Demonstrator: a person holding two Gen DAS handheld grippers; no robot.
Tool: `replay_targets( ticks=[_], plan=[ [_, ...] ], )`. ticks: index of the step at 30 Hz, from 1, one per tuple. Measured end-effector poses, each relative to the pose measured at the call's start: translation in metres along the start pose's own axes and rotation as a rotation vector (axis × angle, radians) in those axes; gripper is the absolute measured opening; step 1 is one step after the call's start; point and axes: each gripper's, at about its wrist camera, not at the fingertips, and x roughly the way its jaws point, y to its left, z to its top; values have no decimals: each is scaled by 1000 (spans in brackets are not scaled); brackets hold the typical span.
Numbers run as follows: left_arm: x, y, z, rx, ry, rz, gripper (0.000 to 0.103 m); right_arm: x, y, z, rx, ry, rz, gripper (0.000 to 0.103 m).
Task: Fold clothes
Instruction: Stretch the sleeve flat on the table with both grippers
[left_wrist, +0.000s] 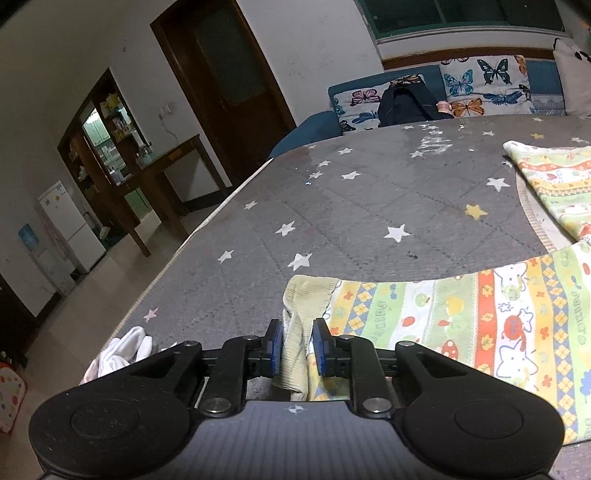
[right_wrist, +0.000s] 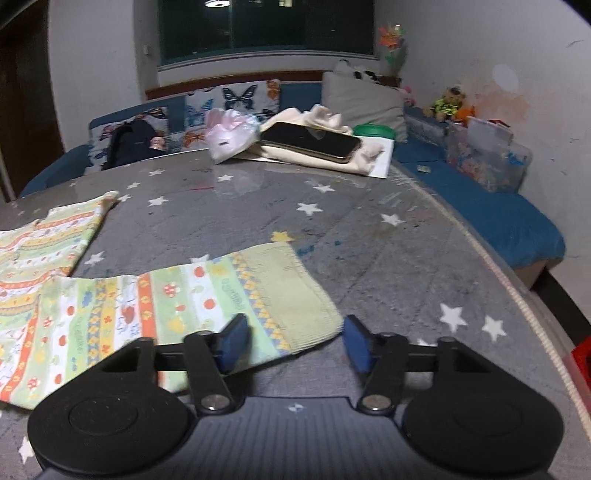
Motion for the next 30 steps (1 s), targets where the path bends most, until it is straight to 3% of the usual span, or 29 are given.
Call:
replay_targets(
  ticks=[5,8,13,16,20,27,30],
  plan=[
    [1,-2,0,6,-7,17,23,-3,-9,1,17,6,-67,49],
    [2,-2,1,5,-6,27,25,-8,4,8,-44,-25,-78,49],
    [3,2,0,-14,-3,30,33,-8,34,22,-89,-46,72,50],
    [3,5,0,-23,-2,28,37,-1,60,28,-144,-38,159,63],
    [2,6,-2,-19,-8,29,38,17,88,31,-209,-23,183,65],
    [2,8,-5,-16,-19,29,44,38,66,30,-128,-11,135,66],
    [1,8,-5,-14,-24,31,45,36,46,30,-97,-14,111,57]
  ],
)
